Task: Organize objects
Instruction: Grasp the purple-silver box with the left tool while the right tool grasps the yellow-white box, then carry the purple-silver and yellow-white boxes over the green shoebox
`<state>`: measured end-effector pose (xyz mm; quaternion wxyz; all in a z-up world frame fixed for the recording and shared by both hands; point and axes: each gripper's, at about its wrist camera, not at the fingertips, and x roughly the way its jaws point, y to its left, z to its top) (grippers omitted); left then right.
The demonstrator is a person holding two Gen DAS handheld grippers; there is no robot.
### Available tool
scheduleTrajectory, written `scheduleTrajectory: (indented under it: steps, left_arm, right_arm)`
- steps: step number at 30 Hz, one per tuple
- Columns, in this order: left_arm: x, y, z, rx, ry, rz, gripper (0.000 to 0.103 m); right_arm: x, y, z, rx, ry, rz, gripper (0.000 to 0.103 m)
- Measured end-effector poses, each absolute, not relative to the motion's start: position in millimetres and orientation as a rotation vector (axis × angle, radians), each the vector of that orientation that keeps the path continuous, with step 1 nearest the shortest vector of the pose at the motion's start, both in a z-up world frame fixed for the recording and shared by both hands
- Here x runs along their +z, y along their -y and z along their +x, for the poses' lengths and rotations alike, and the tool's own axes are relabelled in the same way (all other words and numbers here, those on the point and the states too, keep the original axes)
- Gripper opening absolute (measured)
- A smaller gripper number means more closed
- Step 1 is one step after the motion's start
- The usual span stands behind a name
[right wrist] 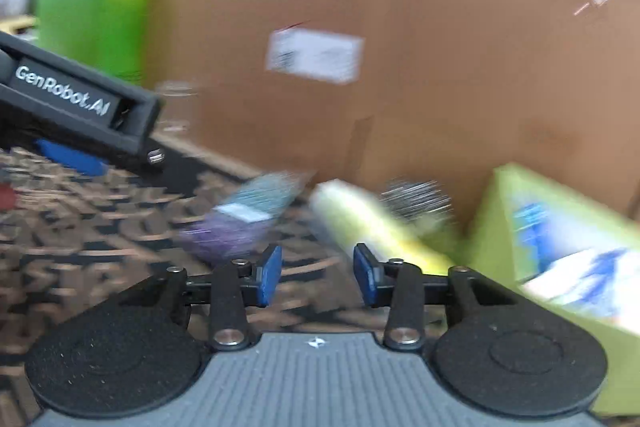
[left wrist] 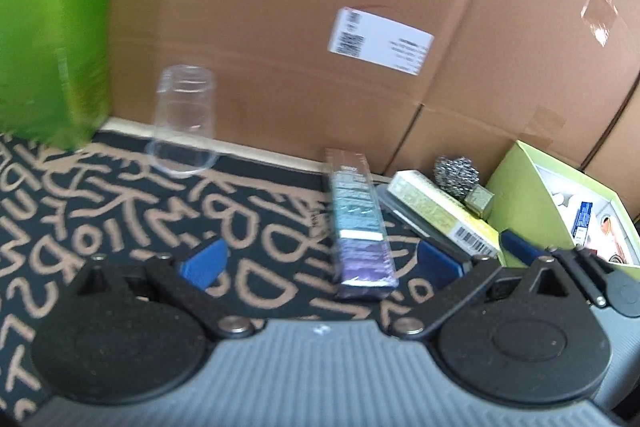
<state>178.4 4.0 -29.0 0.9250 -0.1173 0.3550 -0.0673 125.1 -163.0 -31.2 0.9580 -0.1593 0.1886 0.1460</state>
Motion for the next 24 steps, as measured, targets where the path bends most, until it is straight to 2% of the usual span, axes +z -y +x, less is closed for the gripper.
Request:
scheduleTrajectory:
  steps: [5,7,9,10,12,14,21,24]
  left_arm:
    - [-39.3,26.6,199.8,-0.18,-0.757,-0.144,0.103]
    - [-46.5,36.5,208.9,-0.187,-0.782,-0.104,0.099]
    - [-55.4,42.8,217.9,-0.178,-0.814,-0.062,0.09]
    - [-60.4,43.3,221.7,-0.172,-0.834,-0.05,0.078]
    - [-63.6,42.1,219.9,-0.161,-0.81,-0.002,0.064]
    - [-62.7,37.1,216.0,-0.153,-0.807,0.02,0.042]
    - [-56.9,7.6,188.0,-0.188,-0.83,-0.062,0.039]
    - [-57.0,-1.1,165.8,-0.21,-0.827,-0.05,0.039]
  right_arm:
    - [-33.8,156.0,130.5,0.166,-0.358,-0.506,0.046]
    - [-32.0,154.5,132.2,0.152,-0.354,-0.536,0.046]
    - [-33.0,149.1,139.9,0.133,-0.356,-0.603,0.046]
    - [-35.6,145.2,142.2,0.108,-0.35,-0.655,0.047]
    - [-37.9,142.5,152.0,0.135,-0.383,-0.707,0.044]
    - [-38.7,140.0,156.2,0.121,-0.407,-0.737,0.041]
    - [9.5,149.7,139.0,0.175,-0.398,-0.593,0.026]
    - [39.0,157.5,114.6,0.252,-0.414,-0.512,0.025]
